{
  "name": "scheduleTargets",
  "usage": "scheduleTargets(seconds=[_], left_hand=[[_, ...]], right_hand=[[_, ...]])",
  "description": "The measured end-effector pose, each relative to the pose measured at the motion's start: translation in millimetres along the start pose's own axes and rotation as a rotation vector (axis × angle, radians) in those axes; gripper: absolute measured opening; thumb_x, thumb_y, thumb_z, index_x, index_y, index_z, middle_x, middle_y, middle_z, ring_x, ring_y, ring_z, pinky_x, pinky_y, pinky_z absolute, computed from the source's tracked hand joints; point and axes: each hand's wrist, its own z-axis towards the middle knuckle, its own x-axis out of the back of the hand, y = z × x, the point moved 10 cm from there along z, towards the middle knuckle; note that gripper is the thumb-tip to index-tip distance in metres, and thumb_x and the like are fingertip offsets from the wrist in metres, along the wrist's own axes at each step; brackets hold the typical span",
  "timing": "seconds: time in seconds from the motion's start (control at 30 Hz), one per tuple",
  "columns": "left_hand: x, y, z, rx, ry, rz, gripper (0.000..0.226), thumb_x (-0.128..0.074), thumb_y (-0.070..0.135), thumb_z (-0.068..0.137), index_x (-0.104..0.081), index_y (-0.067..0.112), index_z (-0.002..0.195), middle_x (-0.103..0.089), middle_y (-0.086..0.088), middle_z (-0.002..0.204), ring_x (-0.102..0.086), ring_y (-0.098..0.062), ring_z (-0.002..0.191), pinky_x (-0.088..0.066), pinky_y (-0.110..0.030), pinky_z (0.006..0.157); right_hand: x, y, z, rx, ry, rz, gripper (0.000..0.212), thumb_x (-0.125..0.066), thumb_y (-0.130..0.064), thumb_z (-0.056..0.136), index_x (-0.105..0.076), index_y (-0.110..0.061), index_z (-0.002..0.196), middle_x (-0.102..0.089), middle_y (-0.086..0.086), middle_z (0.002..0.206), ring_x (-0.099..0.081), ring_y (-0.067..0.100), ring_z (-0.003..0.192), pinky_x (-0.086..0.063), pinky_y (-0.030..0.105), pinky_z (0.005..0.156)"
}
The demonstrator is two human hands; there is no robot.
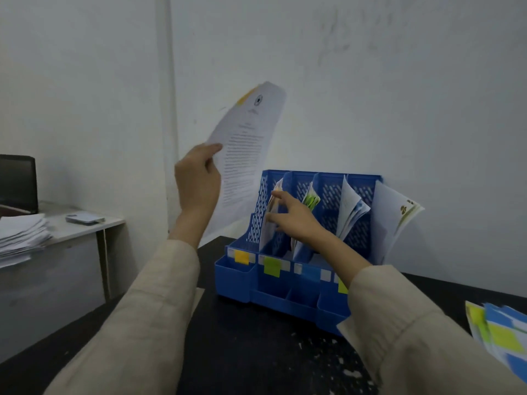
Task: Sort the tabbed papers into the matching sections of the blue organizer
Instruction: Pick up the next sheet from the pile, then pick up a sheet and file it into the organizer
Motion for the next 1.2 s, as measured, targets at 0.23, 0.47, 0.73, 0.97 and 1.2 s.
scheduleTargets(seconds=[0.23,0.47,0.73,0.97,1.2], left_hand=[[-94,-1,-76,0.005,-0.31,-0.192,0.034,-0.049,-0.013,0.085,-0.065,-0.003,0.113,-0.066,-0.018,0.114,-0.061,-0.023,0.102,-0.038,-0.01,0.09],[-123,-39,-130,0.242,-0.351,-0.216,0.035,-0.043,-0.02,0.075,-0.055,0.012,0.081,-0.059,-0.014,0.073,-0.048,-0.021,0.06,-0.032,-0.011,0.052],[-149,-60,-166,0.301,-0.634,-0.071,0.04,-0.036,-0.019,0.08,-0.022,0.013,0.099,-0.036,-0.007,0.062,-0.031,-0.015,0.054,-0.021,-0.026,0.047],[-155,-68,-170,0.381,-0.691,-0.183,0.036,-0.038,-0.001,0.094,-0.013,0.019,0.11,-0.041,-0.006,0.058,-0.038,-0.019,0.049,-0.03,-0.029,0.048],[-167,-72,-176,0.329,-0.847,0.077,0.019,-0.027,0.019,0.103,-0.038,0.006,0.096,-0.06,-0.025,0.086,-0.055,-0.041,0.085,-0.038,-0.043,0.076]], right_hand=[[42,-4,2,0.016,0.167,0.143,0.06,-0.056,-0.015,0.092,-0.025,-0.02,0.144,-0.043,0.008,0.137,-0.05,0.025,0.117,-0.051,0.045,0.091],[73,-13,1,0.092,0.187,0.013,0.048,-0.054,-0.011,0.091,-0.031,-0.016,0.133,-0.051,0.01,0.122,-0.057,0.026,0.098,-0.053,0.046,0.086],[52,-20,14,0.136,0.073,-0.178,0.058,-0.047,-0.006,0.093,-0.023,-0.015,0.145,-0.045,0.017,0.136,-0.051,0.026,0.115,-0.044,0.032,0.087],[22,-25,13,0.204,0.007,-0.5,0.056,-0.042,-0.007,0.093,-0.024,-0.012,0.145,-0.045,0.016,0.136,-0.047,0.023,0.109,-0.041,0.037,0.084],[14,-12,9,0.211,0.068,-0.742,0.054,-0.044,-0.009,0.09,-0.03,-0.013,0.143,-0.05,0.013,0.13,-0.032,0.03,0.126,-0.032,0.04,0.096]])
